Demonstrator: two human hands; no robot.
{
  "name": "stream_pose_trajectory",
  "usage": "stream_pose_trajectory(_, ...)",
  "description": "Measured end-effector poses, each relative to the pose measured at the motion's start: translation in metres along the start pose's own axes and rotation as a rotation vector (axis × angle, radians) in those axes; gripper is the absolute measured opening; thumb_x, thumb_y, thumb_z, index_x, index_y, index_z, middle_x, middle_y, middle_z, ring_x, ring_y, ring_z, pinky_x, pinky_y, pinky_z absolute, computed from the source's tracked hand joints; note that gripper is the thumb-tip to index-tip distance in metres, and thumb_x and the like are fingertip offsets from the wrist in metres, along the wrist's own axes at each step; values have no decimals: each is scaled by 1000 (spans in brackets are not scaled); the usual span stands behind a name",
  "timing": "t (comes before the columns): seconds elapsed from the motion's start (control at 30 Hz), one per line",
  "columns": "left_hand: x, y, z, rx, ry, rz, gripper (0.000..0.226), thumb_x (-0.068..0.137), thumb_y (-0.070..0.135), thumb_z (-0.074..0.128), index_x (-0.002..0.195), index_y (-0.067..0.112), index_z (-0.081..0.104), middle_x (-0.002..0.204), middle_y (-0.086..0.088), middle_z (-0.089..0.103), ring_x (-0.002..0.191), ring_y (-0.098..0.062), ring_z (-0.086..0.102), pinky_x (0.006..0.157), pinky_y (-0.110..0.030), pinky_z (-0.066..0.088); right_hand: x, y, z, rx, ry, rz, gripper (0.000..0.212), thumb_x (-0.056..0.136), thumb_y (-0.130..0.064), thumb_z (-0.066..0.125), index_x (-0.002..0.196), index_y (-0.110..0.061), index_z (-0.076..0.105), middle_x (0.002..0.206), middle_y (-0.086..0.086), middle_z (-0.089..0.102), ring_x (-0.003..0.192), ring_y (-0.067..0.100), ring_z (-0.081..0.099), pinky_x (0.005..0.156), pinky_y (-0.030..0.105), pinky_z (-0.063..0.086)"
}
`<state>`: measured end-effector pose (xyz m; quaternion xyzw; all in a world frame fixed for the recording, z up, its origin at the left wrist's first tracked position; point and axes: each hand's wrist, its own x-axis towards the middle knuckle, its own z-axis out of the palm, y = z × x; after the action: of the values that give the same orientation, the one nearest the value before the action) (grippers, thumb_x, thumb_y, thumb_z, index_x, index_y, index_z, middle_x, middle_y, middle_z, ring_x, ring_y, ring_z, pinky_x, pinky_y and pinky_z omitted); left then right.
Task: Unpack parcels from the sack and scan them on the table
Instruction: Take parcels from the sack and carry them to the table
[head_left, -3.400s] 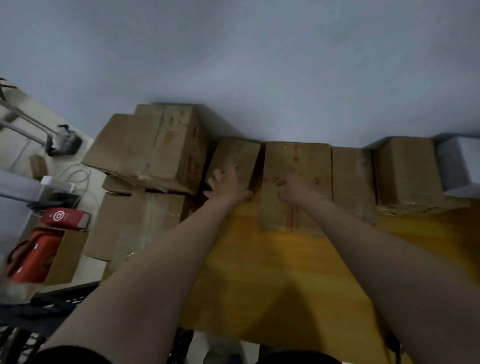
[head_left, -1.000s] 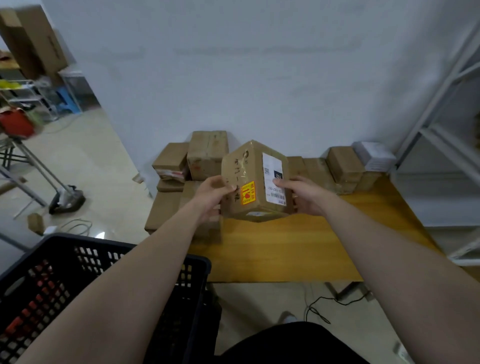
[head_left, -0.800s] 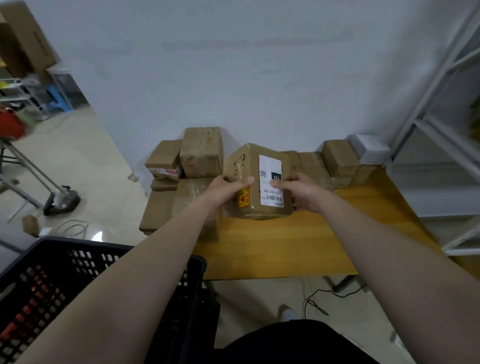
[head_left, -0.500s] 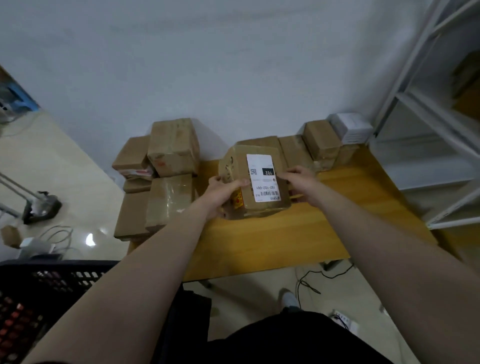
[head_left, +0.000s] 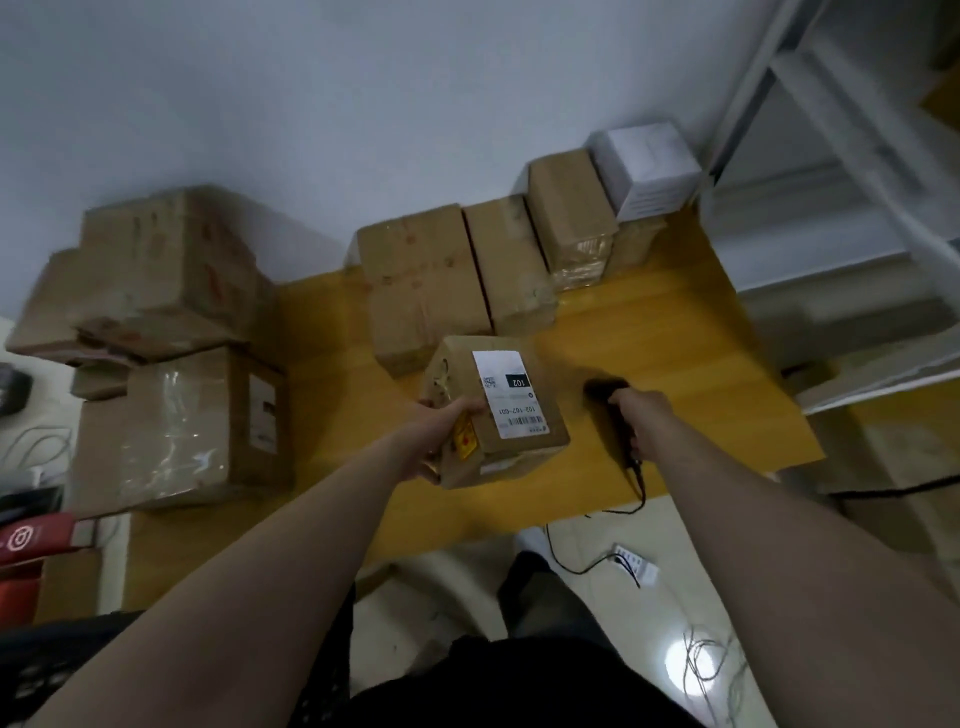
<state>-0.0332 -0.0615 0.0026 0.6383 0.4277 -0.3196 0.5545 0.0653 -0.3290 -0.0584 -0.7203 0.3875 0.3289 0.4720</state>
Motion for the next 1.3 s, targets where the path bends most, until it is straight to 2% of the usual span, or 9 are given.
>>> stream_pose_trajectory(0.1,29,2,8,-11,33,-62,70,76,56,83,128,23,50,113,-9,64,92,-35,63,88,-66,54,30,-6,3,-82,9,23,84,95,-21,68,156,0,15,129,18,53,113,39,57,101,56,52)
stream_pose_trajectory(0.27,51,-3,19,-66,73,-161,97,70,57,88,141,21,32,125,-11,56,94,-35,60,81,-63,54,62,-13,18,-287,-85,64,86,101,-17,62,162,-6,2,156,23,34,136,42,43,105,46,43)
stream_pose_trajectory(0.4,59,-11,20,-99,99,-175,104,66,59,89,142,25,26,119,-8,55,99,-34,61,81,-61,55,74,-9,29,-303,-215,186,58,109,-15,45,160,-5,18,151,20,39,132,39,45,107,43,39)
stream_pose_trajectory(0.53,54,-18,10,-164,117,-179,102,66,57,90,140,27,26,117,-7,54,103,-36,61,75,-57,57,63,-8,42,-308,-260,129,21,96,-11,63,114,-5,57,103,17,59,91,33,61,84,47,52)
stream_pose_trajectory(0.67,43,-40,-12,-263,179,-120,99,71,47,91,142,30,24,132,-10,55,116,-37,59,87,-61,55,20,-36,60,-243,-261,-87,18,88,0,64,105,-3,63,89,12,60,69,27,59,70,41,51)
stream_pose_trajectory(0.8,19,-62,-39,-405,300,30,94,73,39,91,141,30,25,131,-7,51,114,-33,55,94,-63,53,-38,-65,76,-223,-345,-255,18,96,-18,68,111,-7,67,80,9,62,64,28,63,59,37,49)
stream_pose_trajectory(1.0,-24,-75,-100,-590,390,248,103,76,36,89,152,32,20,136,-5,47,120,-31,53,93,-57,55,-137,-77,99,-552,-648,-438,30,90,-40,76,112,-24,65,76,5,71,64,23,72,53,32,55)
stream_pose_trajectory(1.2,-44,-83,-133,-746,454,385,104,67,33,94,146,33,27,140,-5,48,122,-30,56,94,-59,55,-211,-63,123,-615,-571,-576,33,86,-38,79,102,-11,69,65,3,67,55,21,67,52,32,53)
stream_pose_trajectory(1.3,-49,-92,-146,-780,452,417,99,66,29,95,142,31,33,124,3,55,108,-22,61,92,-54,57,-236,-57,131,-632,-527,-603,28,85,-35,79,97,-11,68,61,2,64,50,20,61,50,30,51)
